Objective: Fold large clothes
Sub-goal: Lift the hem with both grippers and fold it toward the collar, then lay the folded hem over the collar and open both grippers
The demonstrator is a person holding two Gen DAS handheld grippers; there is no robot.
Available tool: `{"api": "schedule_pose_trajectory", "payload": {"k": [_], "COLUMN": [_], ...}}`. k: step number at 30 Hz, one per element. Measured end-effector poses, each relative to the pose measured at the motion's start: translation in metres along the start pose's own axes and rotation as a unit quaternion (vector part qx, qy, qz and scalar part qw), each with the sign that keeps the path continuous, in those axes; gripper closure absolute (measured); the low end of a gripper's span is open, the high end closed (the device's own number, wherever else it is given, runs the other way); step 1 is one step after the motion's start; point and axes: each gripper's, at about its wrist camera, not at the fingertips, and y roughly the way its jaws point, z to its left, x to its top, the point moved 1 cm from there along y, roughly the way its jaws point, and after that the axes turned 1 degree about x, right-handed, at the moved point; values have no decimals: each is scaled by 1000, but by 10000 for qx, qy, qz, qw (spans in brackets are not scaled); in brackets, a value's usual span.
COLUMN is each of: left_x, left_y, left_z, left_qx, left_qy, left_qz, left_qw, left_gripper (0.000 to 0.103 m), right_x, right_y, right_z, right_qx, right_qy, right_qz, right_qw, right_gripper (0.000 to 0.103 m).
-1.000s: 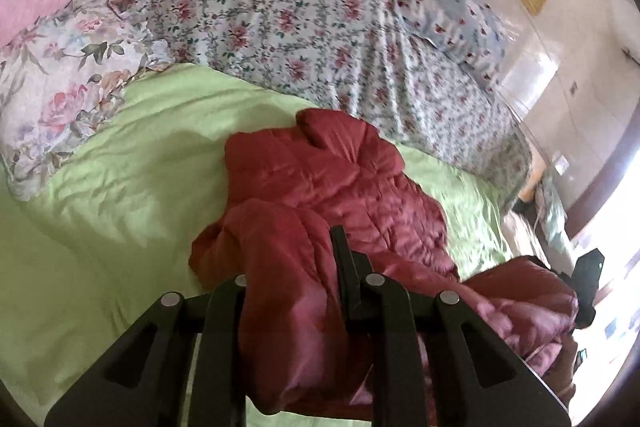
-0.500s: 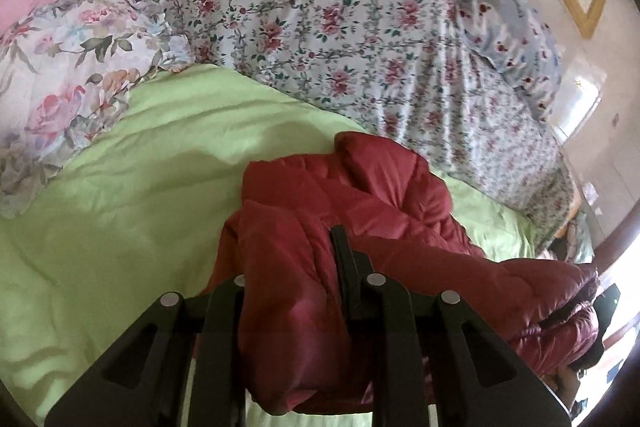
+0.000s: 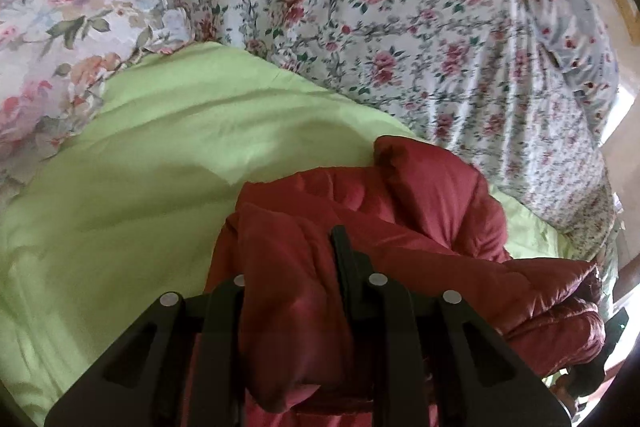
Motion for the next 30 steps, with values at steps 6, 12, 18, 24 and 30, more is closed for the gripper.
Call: {"api": "schedule_pose_trajectory", "payload": {"k": [6,12,18,24,30], "left_x": [11,18,20,16,-1], "left_y": [48,75,70,28,-39], "left_z": [-2,1,1,4,7], "left_qx": [285,345,193,81,32], "left_qy": [68,-60,-91,147,394], "left_qz": [244,437,466,323,-158], "left_qw": [9993,9984,9987,9993,9991], "left_gripper": [80,78,72,57,38], "right_x": [7,7,6,6,6], "right_y": [36,66,84,85,87], "right_z": [-4,-12,-16,-16,-15], "right_qx": [-151,-259,-335,-327,-394], "right_qy": [-88,-88,-127,-139,-153], "right_qz": [68,191,172,164,134], "right_qw": [9998,9994,9992,9992,9990], "right_gripper": [81,77,76,75,74]}}
